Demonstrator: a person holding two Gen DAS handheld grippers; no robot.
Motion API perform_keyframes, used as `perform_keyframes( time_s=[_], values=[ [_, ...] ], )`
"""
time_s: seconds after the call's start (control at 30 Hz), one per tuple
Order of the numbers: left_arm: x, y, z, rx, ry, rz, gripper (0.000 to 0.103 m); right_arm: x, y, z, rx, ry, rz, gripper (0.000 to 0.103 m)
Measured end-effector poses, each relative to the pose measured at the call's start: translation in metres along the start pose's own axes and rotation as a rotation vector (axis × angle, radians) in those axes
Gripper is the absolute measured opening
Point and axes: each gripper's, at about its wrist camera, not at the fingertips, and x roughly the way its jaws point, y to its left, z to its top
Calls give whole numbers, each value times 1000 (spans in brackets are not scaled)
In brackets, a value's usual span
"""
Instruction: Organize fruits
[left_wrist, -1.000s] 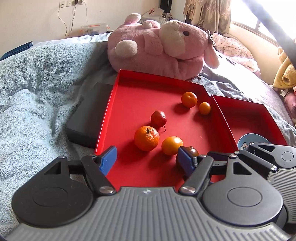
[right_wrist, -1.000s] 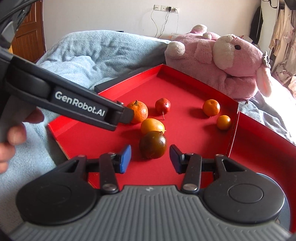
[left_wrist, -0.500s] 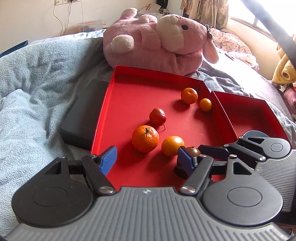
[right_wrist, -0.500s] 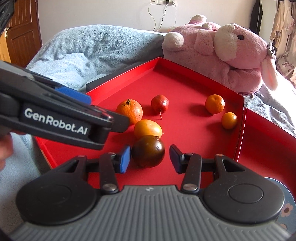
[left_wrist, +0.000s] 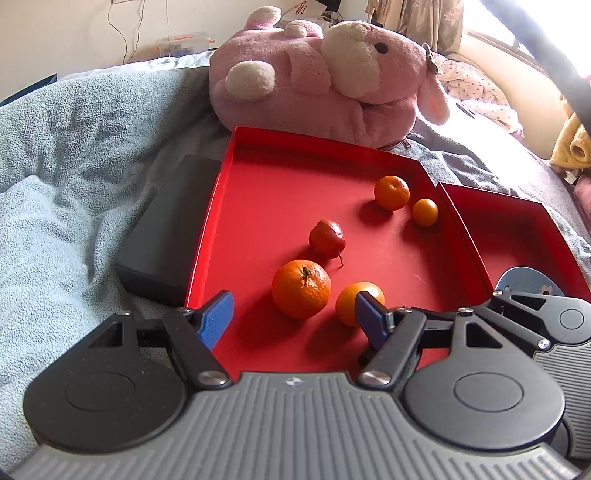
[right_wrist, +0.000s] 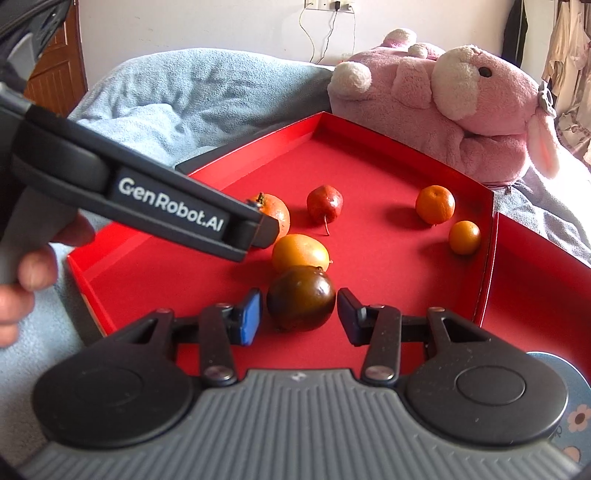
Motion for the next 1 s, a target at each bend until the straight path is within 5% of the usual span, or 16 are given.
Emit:
perform_keyframes(
  time_s=[0.53, 1.0],
  values=[
    [26, 6, 13, -20, 18, 40, 77, -2, 0, -2, 8, -1, 9, 44],
    [26, 5, 9, -21, 44, -3, 76, -12, -2, -8, 46, 3, 5, 44]
  ],
)
